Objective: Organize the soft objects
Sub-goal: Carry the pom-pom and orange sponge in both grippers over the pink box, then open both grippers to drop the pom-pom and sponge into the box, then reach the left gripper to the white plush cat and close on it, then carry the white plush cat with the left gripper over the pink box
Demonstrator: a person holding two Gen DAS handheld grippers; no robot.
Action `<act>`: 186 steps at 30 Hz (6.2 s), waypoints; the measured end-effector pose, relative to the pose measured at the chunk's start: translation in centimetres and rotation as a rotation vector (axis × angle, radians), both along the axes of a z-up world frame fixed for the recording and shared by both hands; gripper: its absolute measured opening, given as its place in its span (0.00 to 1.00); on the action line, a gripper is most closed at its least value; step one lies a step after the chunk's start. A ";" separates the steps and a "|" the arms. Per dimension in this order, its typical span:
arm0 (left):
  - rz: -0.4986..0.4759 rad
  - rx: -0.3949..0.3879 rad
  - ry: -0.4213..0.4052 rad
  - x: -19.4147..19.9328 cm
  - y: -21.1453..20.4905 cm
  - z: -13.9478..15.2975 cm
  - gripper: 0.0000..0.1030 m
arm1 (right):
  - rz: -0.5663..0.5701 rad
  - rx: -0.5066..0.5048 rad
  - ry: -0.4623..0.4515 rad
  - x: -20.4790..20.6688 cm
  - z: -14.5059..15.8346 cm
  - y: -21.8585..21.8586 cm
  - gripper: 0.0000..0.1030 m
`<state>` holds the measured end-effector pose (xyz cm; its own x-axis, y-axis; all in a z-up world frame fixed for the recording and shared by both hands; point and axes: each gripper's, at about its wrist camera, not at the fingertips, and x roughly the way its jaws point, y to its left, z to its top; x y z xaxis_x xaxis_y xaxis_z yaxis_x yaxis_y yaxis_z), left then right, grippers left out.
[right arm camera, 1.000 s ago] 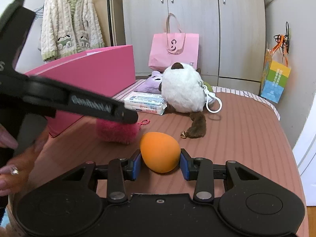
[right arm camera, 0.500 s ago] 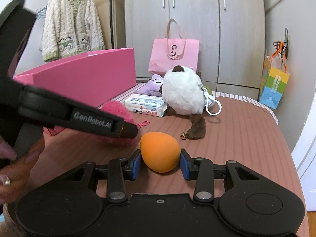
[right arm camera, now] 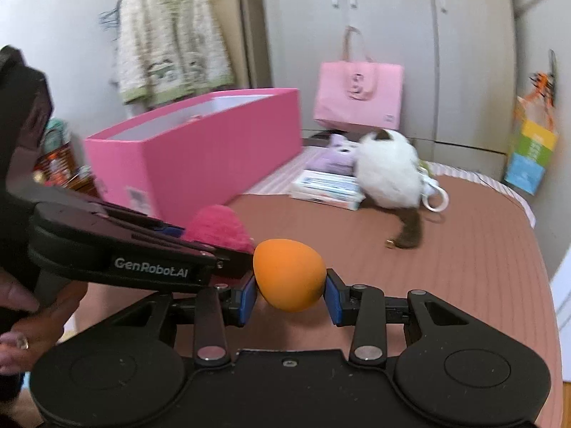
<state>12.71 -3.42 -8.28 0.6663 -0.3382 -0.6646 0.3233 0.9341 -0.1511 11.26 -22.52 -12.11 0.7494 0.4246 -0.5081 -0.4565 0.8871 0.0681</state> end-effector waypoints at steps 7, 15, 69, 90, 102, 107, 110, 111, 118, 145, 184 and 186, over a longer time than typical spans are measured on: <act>-0.004 0.018 0.063 -1.5 2.5 0.1 0.37 | 0.066 -0.067 -0.002 -1.1 0.4 1.8 0.43; 0.014 0.007 0.150 -3.3 7.4 1.2 0.37 | 0.186 -0.121 0.006 -2.4 1.7 5.0 0.43; 0.129 -0.054 0.093 23.8 15.9 8.3 0.50 | 0.175 -0.205 0.072 24.9 9.7 17.5 0.47; -0.095 0.021 -0.092 7.8 15.0 16.7 0.68 | 0.157 0.001 0.002 12.1 16.1 6.1 0.73; -0.275 0.060 -0.063 1.5 9.0 16.4 0.74 | 0.135 -0.021 0.001 5.0 15.0 0.0 0.74; -0.323 0.082 -0.018 0.6 6.2 14.7 0.74 | 0.149 -0.081 0.026 3.2 13.1 -1.1 0.76; -0.345 0.082 -0.001 0.5 4.6 13.8 0.75 | 0.147 -0.108 0.040 2.6 11.8 -1.7 0.79; -0.350 0.079 0.006 0.7 4.1 13.5 0.75 | 0.144 -0.115 0.044 2.6 11.4 -2.0 0.79; -0.364 0.004 0.053 2.9 1.3 11.4 0.81 | 0.106 -0.102 0.049 3.9 8.9 -3.9 0.84; -0.120 -0.219 0.021 14.5 -6.0 2.6 0.67 | 0.093 -0.029 -0.045 15.3 1.1 -6.0 0.77; -0.127 -0.096 -0.111 8.8 -8.2 2.5 0.52 | -0.034 -0.050 0.001 9.9 0.5 -3.6 0.48; -0.130 -0.094 -0.110 8.0 -8.0 2.7 0.52 | -0.037 -0.057 -0.002 9.2 0.7 -3.3 0.48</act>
<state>20.67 -11.37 -5.55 0.6798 -0.4836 -0.5514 0.4602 0.8667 -0.1927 20.45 -25.83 -11.45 0.7651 0.3665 -0.5294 -0.4231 0.9060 0.0158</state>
